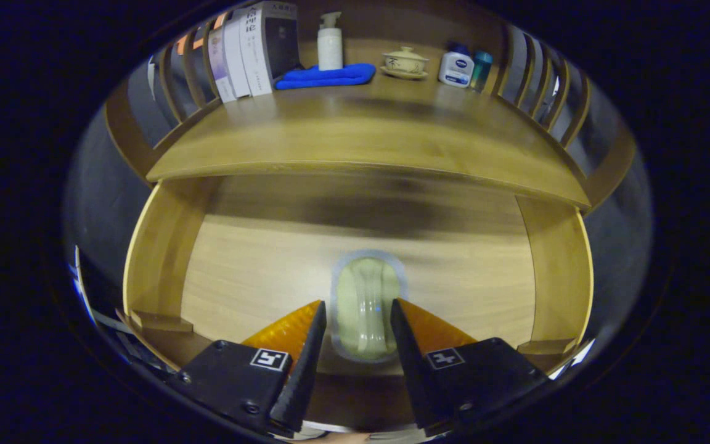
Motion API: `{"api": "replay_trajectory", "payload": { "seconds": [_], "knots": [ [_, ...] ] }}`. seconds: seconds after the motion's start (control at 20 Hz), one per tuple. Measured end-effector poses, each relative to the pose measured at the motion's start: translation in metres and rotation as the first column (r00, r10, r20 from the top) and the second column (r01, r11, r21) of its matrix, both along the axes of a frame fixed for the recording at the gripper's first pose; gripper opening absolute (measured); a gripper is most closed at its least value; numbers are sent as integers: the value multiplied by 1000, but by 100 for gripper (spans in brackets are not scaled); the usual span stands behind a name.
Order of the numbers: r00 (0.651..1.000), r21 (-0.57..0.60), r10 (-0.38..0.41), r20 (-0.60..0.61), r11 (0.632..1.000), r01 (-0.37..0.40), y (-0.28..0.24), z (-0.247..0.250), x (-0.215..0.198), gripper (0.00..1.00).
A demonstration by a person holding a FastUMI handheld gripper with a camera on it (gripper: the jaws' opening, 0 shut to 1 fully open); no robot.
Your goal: Pull open the drawer, take out the items inside it, and place them on the countertop above the cabinet.
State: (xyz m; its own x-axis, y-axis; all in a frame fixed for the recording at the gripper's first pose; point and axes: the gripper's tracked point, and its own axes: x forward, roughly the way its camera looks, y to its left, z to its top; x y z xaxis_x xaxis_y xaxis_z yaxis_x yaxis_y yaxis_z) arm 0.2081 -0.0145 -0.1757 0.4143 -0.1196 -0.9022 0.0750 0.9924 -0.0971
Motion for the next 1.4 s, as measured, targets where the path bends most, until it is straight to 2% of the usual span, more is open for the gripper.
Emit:
{"api": "replay_trajectory", "payload": {
  "seconds": [0.15, 0.25, 0.45, 0.8, 1.1, 1.4],
  "knots": [
    [1000, -8, -11, -10, 1000, 11, -1, -9, 0, 49],
    [1000, 7, 15, 13, 1000, -15, 2, -7, 2, 36],
    [995, 37, 0, 99, 999, -3, 1, 15, 2, 22],
    [979, 62, 17, 204, 998, -30, 0, 72, -16, 22],
    [957, 89, -9, 290, 996, -18, 0, 116, -21, 21],
    [919, 32, 15, 393, 999, -31, -3, 153, -7, 21]
  ]
}}
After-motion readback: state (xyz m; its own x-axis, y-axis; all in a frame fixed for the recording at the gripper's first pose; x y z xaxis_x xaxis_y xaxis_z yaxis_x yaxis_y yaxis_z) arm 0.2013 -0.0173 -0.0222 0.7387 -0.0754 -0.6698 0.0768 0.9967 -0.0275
